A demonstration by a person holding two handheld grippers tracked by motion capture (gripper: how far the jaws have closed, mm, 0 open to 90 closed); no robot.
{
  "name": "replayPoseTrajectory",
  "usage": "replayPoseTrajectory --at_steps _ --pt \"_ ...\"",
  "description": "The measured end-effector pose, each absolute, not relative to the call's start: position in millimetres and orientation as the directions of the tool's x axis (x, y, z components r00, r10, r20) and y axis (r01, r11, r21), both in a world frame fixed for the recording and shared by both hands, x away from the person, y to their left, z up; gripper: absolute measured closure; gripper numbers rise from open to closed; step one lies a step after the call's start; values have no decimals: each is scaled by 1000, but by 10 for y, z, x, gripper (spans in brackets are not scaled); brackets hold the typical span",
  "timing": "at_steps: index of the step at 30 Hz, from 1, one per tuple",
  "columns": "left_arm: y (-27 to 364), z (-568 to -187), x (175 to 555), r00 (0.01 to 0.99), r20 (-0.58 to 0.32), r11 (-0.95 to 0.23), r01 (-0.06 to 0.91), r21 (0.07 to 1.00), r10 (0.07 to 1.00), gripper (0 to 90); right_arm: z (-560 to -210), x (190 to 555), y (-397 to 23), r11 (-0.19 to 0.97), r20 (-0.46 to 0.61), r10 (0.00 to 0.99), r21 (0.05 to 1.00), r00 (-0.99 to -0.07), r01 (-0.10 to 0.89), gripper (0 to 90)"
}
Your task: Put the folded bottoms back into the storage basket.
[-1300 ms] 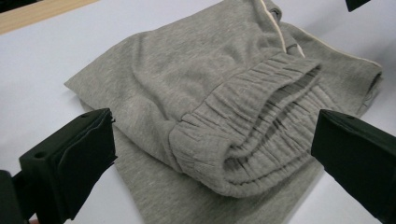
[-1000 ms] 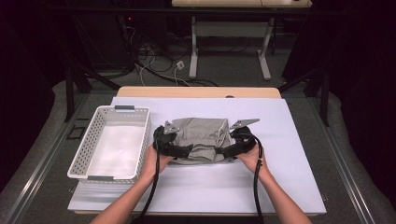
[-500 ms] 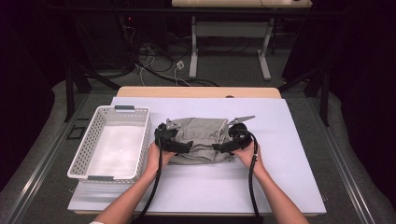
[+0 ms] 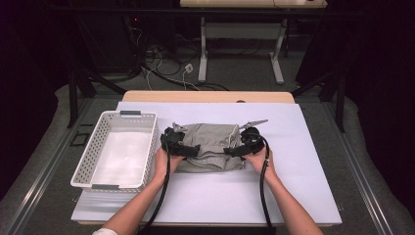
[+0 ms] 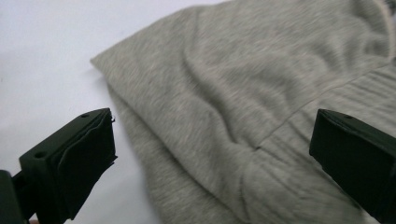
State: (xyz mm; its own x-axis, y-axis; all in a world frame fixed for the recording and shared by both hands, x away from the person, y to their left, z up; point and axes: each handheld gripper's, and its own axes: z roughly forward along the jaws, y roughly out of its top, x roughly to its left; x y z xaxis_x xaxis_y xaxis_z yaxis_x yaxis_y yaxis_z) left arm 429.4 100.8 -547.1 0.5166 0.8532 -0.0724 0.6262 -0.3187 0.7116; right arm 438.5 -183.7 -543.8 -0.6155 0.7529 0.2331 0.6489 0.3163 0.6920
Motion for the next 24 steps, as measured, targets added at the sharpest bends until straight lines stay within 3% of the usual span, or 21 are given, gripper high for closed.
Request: replayPoseTrajectory --at_steps 9,15,24 --pt "1022 -5550 4345 519 -99 -319 653 687 849 1 -5502 4476 -1848 265 280 767 680 -577 683 46" --pt "1031 -5595 4379 526 -126 -318 670 671 841 5 -5571 4509 -1860 252 282 788 663 -547 705 122" --pt "1046 -5622 4405 529 -160 -311 687 657 833 7 -5561 4479 -1770 291 194 826 658 -529 695 188"
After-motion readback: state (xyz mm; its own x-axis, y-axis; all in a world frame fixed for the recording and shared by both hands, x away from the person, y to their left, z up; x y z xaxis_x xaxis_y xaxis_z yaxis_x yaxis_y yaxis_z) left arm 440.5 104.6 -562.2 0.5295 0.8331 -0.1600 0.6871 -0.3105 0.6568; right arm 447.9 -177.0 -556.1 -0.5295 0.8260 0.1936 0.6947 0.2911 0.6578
